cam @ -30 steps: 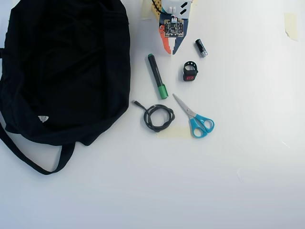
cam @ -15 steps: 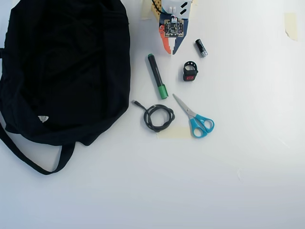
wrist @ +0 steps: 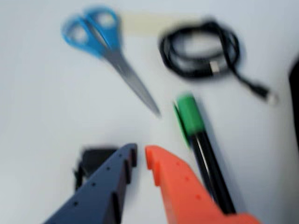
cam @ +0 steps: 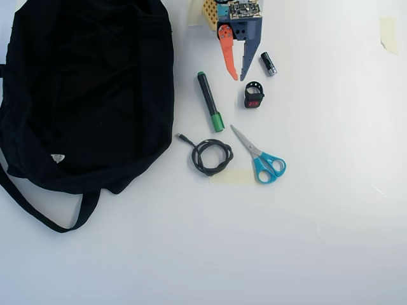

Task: Put the bike light into the black bag

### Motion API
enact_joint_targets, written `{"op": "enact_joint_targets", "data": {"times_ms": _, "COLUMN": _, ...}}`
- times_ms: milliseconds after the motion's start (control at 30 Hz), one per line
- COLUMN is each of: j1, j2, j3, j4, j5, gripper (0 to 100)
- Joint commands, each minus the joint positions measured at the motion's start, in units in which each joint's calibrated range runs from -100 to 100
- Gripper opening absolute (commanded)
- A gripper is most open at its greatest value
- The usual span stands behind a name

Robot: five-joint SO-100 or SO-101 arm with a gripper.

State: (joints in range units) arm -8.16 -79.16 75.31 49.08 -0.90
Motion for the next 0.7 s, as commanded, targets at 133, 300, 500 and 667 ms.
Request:
{"op": "enact_joint_targets", "data": {"times_ms": 133, "j1": -2.91, "j2": 13.52, "j3": -16.64, "j4": -15.57, "j5": -0.09, "gripper": 2}}
{"op": "enact_joint_targets", "data": {"times_ms": 300, "j1": -2.61, "j2": 22.9, "j3": -27.61, "j4": -21.34, "j5": -0.04, "gripper": 2}}
{"op": "enact_joint_targets", "data": {"times_ms": 500, "j1": -2.39, "j2": 36.51, "j3": -41.98, "j4": -21.51, "j5": 0.43, "gripper": 2}}
{"op": "enact_joint_targets", "data": {"times_ms": 667, "j1": -0.97, "j2": 44.47, "j3": -48.0, "j4": -21.6, "j5": 0.48, "gripper": 2}}
